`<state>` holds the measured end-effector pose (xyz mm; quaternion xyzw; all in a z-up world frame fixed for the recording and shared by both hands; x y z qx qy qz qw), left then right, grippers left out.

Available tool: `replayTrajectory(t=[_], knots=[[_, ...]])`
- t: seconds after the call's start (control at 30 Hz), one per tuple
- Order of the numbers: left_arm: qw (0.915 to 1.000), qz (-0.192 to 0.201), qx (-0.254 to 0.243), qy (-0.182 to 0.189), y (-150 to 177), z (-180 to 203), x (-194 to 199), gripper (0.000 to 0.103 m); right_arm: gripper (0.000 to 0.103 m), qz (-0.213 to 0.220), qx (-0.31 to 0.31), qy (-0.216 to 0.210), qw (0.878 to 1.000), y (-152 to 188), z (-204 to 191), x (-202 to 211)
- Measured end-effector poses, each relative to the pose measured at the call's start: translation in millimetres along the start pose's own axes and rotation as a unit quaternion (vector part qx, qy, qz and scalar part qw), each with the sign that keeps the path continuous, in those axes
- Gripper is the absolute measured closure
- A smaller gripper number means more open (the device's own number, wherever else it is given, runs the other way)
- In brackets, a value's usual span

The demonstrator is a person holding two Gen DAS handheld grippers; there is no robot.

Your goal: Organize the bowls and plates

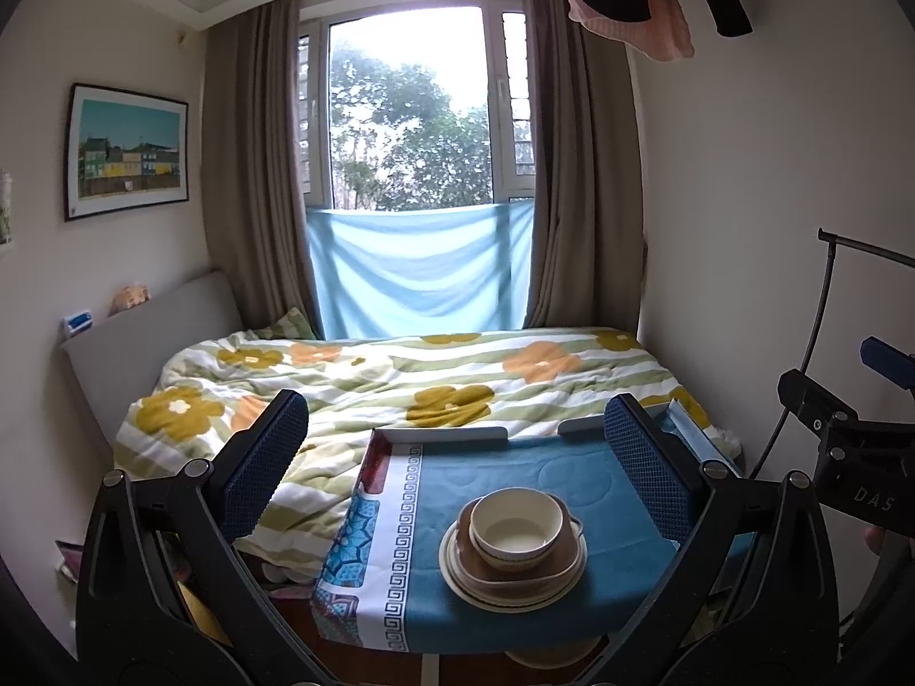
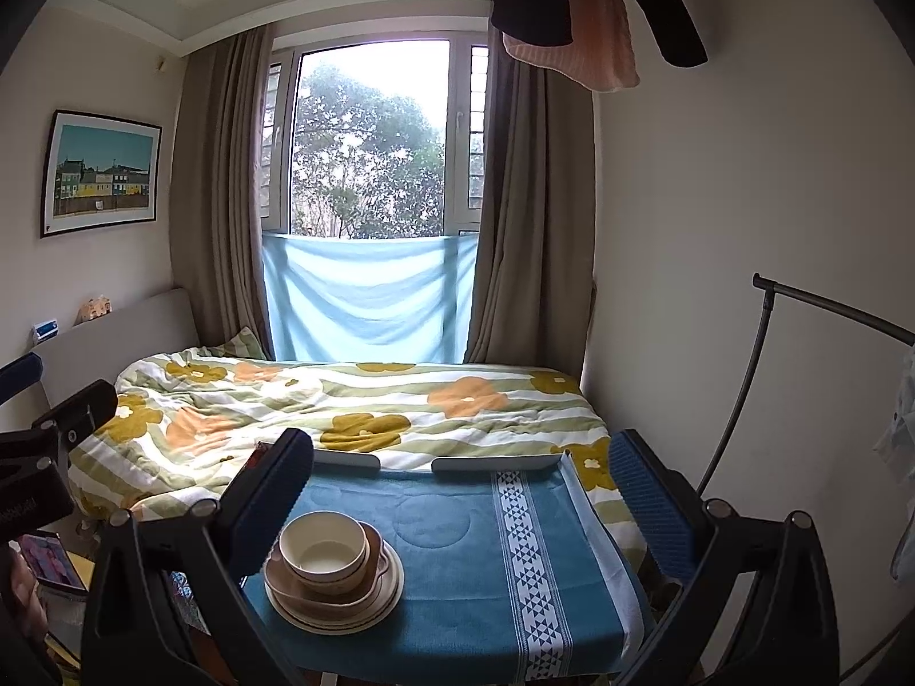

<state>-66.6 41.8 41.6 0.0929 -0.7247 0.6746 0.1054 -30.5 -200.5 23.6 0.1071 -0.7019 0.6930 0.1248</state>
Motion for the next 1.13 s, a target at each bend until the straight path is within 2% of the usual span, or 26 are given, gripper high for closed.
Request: replayTrajectory(t=[0.6, 0.77, 0.93, 1.13], knots=[[0.9999, -0.005, 0.006, -0.008, 2.0, -5.7, -1.8, 0.0, 0.001, -0.002, 0.005, -0.003, 1.0, -1.6, -4.7, 1.4], [0.9998, -0.004, 0.001, -0.021, 2.4, -6.1, -2.9, 0.0, 0.001, -0.002, 0.005, -0.004, 1.0, -1.9, -6.0, 1.3], [0.9999, -0.006, 0.01, -0.011, 3.3, -7.8, -3.9, 0.0, 0.001, -0.003, 0.006, -0.003, 1.0, -2.1, -6.3, 0.2], [0.9998, -0.003, 0.007, -0.017, 3.5, -10.0, -6.2, 0.0, 0.001, -0.008, 0.006, -0.004, 1.0, -1.2, -6.4, -4.0]])
Point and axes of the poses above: each gripper's, at about its wrist camera, not at the fingertips, and x roughly against the way its jaws point, z to its right, y to its underside, the point moved 3 cm from there along -x, roughly the way its jaws point, and after that the axes turned 4 degrees about -y, right-handed, at the moved point
